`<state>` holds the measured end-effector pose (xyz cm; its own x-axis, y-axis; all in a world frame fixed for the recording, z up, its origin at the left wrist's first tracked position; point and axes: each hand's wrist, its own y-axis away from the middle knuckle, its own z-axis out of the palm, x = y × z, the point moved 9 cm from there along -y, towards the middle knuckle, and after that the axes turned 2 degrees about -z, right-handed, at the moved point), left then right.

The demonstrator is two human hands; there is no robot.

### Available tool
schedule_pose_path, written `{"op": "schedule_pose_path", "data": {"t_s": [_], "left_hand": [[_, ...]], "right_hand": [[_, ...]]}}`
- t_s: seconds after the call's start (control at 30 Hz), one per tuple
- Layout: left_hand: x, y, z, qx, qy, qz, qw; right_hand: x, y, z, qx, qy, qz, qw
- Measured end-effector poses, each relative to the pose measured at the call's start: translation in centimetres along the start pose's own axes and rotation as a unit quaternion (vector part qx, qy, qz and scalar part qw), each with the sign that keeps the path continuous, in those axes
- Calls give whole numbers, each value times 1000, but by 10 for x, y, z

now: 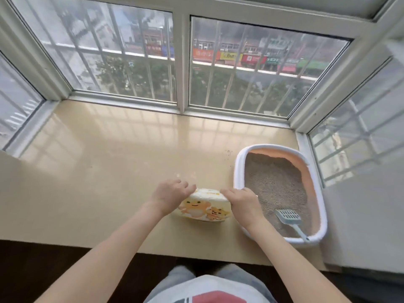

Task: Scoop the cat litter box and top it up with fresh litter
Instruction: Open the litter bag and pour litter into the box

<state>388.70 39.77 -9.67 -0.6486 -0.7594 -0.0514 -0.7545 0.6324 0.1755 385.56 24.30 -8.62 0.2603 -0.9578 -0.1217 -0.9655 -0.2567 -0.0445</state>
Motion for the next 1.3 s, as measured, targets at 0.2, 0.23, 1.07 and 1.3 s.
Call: {"op": "schedule_pose_path", "data": {"t_s": [0.2, 0.23, 1.07, 1.3], "left_hand": [[-3, -14, 29, -104, 29, -45, 993], [-4, -15, 25, -102, 33, -54, 993], [-48, -8, -82, 55, 160, -178, 969], [-27, 1, -115, 222, 169, -117, 953]], "right_hand": [[13, -8, 33, -113, -11, 59, 992], [15, -10, 31, -117, -17, 62, 991], [38, -56, -69, -149, -141, 34, 978], [41, -58, -61, -141, -184, 30, 972]]}}
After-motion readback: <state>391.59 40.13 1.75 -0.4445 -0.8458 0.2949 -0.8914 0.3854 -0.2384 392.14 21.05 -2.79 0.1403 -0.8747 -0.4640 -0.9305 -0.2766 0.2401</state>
